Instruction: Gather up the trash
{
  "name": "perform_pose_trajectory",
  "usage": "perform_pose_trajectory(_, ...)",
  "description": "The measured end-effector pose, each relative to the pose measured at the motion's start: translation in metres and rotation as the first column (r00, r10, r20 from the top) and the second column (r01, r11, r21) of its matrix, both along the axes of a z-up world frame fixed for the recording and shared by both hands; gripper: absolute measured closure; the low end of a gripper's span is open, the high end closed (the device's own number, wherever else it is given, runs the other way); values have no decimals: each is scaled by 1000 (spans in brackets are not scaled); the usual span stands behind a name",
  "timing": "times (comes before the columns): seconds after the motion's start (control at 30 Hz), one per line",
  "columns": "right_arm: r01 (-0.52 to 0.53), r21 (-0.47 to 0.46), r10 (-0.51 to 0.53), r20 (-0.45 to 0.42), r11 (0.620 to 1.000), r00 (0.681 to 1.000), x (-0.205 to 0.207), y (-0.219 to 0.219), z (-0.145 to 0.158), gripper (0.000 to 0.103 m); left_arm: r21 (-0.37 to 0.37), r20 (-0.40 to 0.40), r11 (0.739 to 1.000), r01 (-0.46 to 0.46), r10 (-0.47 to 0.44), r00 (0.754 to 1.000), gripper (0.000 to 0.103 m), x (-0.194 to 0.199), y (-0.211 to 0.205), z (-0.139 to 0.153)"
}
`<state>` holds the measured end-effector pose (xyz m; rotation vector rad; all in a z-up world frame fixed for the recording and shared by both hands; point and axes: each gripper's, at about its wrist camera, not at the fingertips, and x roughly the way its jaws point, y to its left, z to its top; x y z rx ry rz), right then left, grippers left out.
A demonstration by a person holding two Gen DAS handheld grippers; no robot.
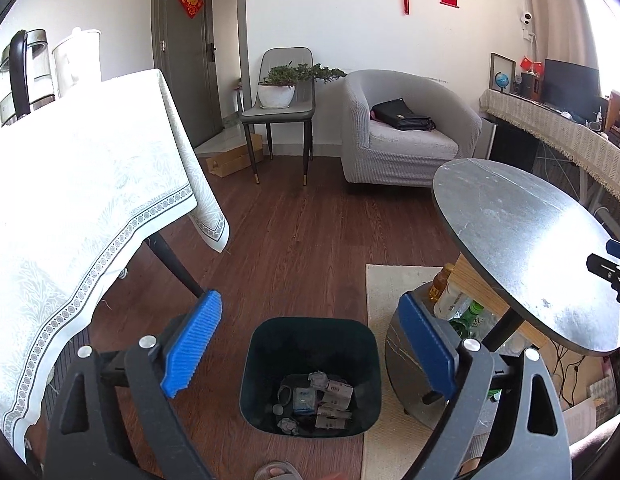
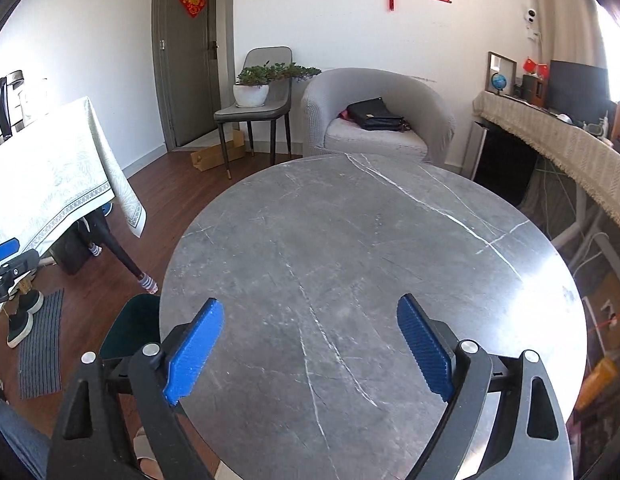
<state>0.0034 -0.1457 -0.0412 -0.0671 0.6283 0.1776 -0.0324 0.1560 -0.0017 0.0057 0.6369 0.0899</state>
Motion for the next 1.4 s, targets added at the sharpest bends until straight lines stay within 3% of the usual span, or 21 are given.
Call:
perform_pose_trajectory(0.1,41,-14,-41,19,999,999,-15,-18,2,4,7,2,1000,3,-3,1000,7,-10,-6,3)
perform_pose_trajectory(0.4,86,-17,-85,55,996,995,-62,-58,15,4,-34,35,999,-31,32,999,6,-41,-5,10)
perform_pose_trajectory(0.57,56,15,-57,55,998,997,-78,-60,15,4,16,41,999,-31,30,999,6,-50,-16,14)
perform_pose_trajectory(1.4,-7,51,4,49,999,999,-85,-57,15,4,43,25,999,-20,19,1000,6,-54,-22,6)
